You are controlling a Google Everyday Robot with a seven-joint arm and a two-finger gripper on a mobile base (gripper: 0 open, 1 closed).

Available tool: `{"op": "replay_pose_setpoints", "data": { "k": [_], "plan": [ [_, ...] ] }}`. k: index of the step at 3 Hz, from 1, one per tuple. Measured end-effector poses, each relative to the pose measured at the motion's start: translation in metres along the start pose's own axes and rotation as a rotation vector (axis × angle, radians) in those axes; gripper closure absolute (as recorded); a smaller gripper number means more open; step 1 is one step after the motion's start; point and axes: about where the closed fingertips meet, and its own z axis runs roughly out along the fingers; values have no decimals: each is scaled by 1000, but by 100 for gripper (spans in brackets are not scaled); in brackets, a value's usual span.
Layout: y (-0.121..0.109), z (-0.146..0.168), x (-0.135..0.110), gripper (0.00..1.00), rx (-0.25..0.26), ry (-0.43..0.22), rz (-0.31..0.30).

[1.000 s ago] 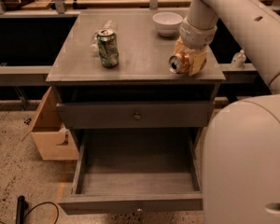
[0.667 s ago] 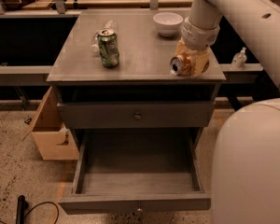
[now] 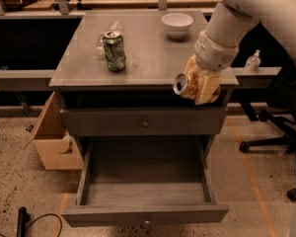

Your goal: Place orange can into middle drawer

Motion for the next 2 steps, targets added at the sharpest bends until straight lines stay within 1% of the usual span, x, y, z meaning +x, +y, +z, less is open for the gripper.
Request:
{"op": "replay_pose_setpoints", "data": {
  "k": [1,2],
  "plan": [
    [29,35,-32,100,5,-130,71],
    [40,94,-59,100,22,-207,97]
  ]
}}
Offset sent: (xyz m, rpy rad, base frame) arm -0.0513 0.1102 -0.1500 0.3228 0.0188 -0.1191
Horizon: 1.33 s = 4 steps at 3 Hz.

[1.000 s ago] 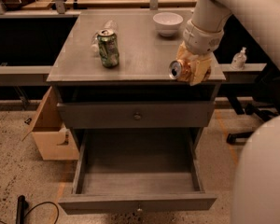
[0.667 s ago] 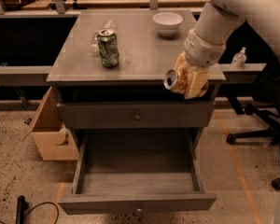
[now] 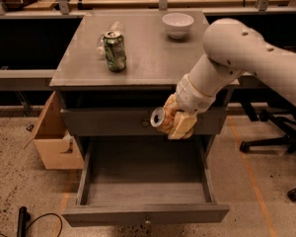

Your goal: Place orange can into middle drawer

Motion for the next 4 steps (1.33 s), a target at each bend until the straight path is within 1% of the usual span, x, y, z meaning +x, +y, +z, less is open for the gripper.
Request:
{"op": "replay_pose_setpoints", "data": {
  "k": [1,2,3,4],
  "plan": [
    [0,61,-6,100,15,18,-7],
    [-6,69,-6,100,48,20,-8],
    [5,91,5,100,20,5,35],
    [20,145,28,100,21,-47,75]
  ]
}}
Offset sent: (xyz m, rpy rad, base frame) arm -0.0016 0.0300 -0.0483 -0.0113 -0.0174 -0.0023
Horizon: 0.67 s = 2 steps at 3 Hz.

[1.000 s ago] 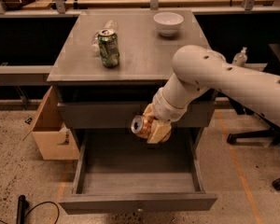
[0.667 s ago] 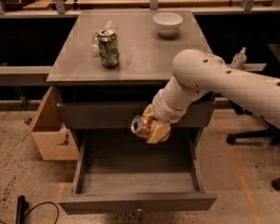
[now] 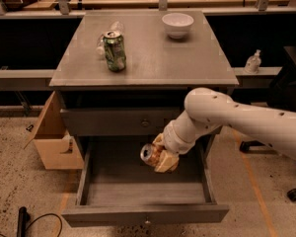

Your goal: Place orange can into middle drawer

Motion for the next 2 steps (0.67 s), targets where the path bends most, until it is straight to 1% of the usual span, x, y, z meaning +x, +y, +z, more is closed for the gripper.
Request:
{"op": "replay_pose_setpoints", "data": {
  "k": [1,2],
  "plan": [
    [4,58,24,100,12,-60,-2],
    [11,110,44,100,15,-64,-2]
  ]
}}
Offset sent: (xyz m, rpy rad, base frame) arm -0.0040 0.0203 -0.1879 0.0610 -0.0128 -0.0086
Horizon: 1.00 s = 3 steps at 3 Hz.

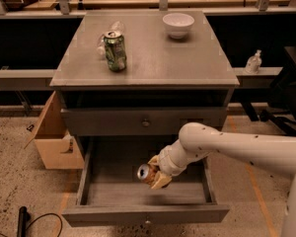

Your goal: Place orange can into middle drawer

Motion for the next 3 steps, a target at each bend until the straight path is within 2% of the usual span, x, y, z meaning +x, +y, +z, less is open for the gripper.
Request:
{"op": "replay_pose_setpoints", "data": {
  "k": [1,3],
  "plan": [
    [7,40,22,82,7,38,24],
    [8,74,42,36,35,100,53]
  ]
}}
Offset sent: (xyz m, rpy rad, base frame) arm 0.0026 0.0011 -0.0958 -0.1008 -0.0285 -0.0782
